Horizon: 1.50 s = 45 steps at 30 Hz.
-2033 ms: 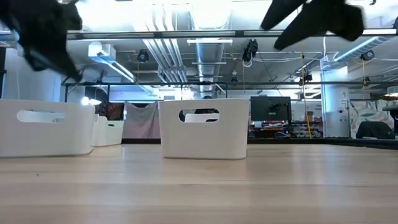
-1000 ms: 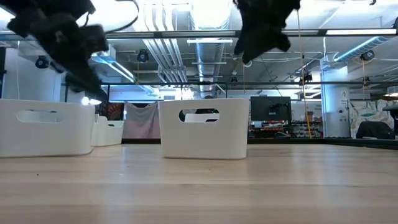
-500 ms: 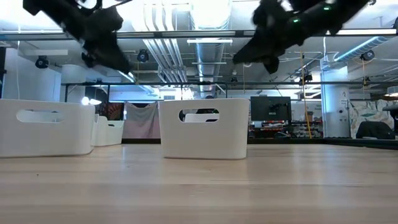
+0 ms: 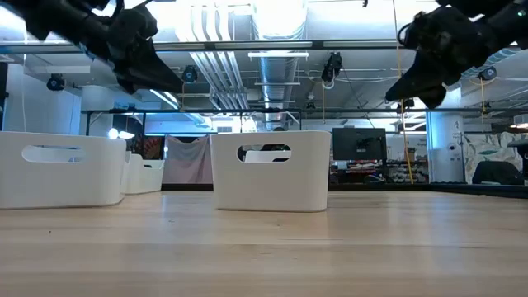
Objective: Sort rubber bands into baskets
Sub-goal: Return to Home Position
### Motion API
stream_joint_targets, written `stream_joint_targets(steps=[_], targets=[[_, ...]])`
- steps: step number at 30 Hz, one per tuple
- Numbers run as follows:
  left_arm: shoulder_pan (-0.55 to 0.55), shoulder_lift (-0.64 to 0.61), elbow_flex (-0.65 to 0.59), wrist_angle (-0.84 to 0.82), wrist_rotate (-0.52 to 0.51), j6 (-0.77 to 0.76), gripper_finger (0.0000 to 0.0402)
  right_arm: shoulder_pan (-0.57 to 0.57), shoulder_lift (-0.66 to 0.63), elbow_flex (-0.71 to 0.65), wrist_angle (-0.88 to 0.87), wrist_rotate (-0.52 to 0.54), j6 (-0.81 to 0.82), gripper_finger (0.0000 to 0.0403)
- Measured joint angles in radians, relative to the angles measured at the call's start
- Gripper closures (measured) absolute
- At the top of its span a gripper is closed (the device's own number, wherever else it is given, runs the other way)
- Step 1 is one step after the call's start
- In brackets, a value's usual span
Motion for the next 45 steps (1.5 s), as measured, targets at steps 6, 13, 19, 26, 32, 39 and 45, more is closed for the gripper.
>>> stream_joint_targets(steps=[6,13,19,26,32,39,45], targets=[[-0.014,-0.134,-0.219,0.329,0.007,0.058,0.03,0.033,-0.173,-0.115,0.219,-0.184,-0.294,0.0394],[-0.014,-0.329,-0.486,0.629,0.009,0.071,0.03,0.033,-0.44,-0.28,0.213,-0.361,-0.309,0.0394],[-0.023,-0.565,-0.518,0.4,0.003,0.047,0.03,0.035,-0.632,-0.353,0.225,-0.392,-0.288,0.0394],[-0.042,-0.846,-0.531,0.241,-0.042,0.106,0.03,0.035,-0.632,-0.418,0.249,-0.439,-0.262,0.0394],[-0.048,-0.805,-0.528,0.225,0.017,0.066,0.03,0.035,-0.544,-0.436,0.293,-0.35,-0.243,0.0394],[-0.048,-0.737,-0.523,0.218,0.033,-0.003,0.03,0.035,-0.448,-0.437,0.295,-0.348,-0.244,0.0394],[-0.048,-0.693,-0.523,0.224,0.033,-0.002,0.03,0.035,-0.4,-0.437,0.295,-0.348,-0.244,0.0394]])
